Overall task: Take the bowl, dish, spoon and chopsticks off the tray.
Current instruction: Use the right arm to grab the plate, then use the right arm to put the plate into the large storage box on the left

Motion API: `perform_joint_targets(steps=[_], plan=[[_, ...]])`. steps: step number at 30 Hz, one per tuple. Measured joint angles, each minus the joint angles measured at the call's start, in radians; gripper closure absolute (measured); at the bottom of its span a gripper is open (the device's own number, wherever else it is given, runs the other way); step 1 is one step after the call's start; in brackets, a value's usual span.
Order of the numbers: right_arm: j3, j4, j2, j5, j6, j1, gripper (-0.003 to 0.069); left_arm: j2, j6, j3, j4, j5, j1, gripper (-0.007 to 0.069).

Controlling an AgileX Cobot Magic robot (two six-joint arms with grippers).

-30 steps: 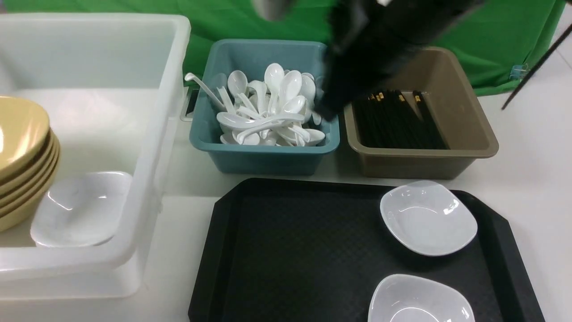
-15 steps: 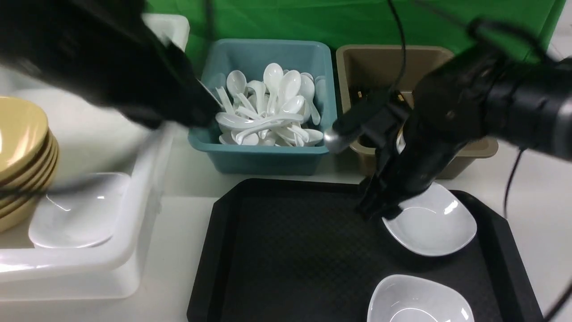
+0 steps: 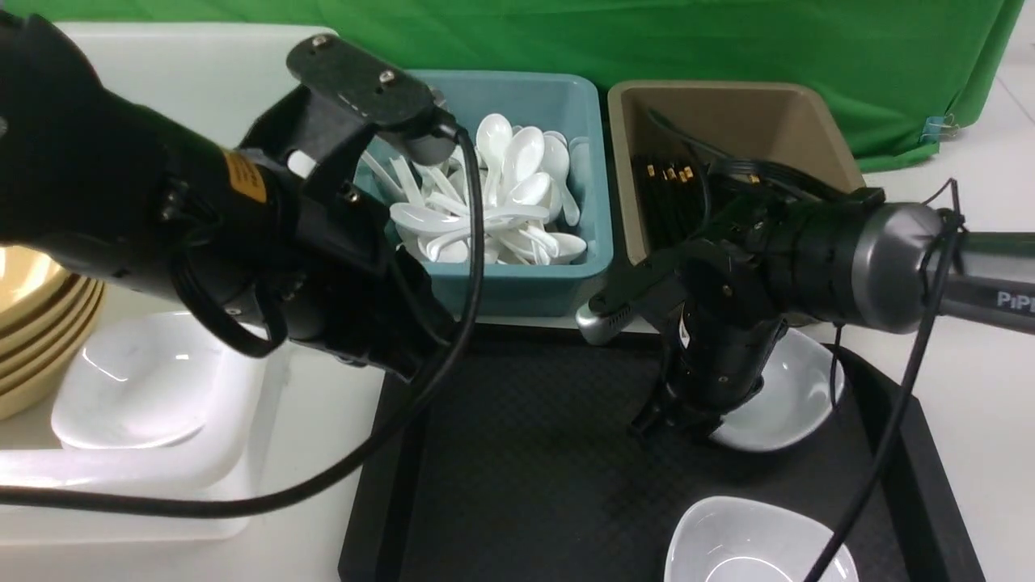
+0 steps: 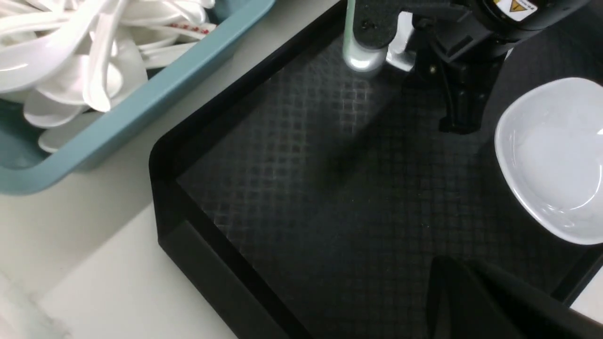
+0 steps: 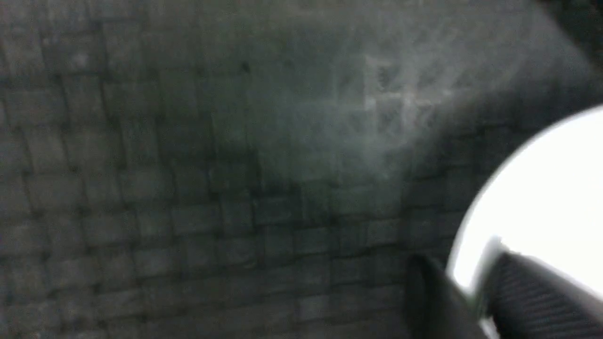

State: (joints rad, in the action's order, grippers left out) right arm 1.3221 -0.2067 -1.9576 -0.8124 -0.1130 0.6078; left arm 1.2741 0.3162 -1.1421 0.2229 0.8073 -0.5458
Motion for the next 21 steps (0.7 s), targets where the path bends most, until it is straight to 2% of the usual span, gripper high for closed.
perform_joint_targets(steps=[1, 8, 13, 17, 21], plan=[[0.0, -0.005, 0.018, -0.005, 0.001, 0.0, 0.0562, 0.0, -0.002, 0.001, -0.001, -0.001, 0.0, 0.0641], [-0.001, 0.051, 0.128, -0.051, 0.022, 0.018, 0.0617, 0.0, -0.075, 0.001, -0.04, -0.011, 0.0, 0.0641], [0.014, 0.225, 0.275, -0.079, 0.14, 0.07, 0.0627, -0.014, -0.268, 0.002, -0.232, 0.034, 0.014, 0.0641], [0.121, 0.36, 0.325, -0.087, 0.259, 0.092, 0.0628, -0.058, -0.35, -0.005, -0.317, 0.113, 0.12, 0.064], [0.314, 0.559, 0.302, -0.089, 0.488, 0.132, 0.0628, -0.128, -0.366, -0.02, -0.298, 0.138, 0.331, 0.0639]])
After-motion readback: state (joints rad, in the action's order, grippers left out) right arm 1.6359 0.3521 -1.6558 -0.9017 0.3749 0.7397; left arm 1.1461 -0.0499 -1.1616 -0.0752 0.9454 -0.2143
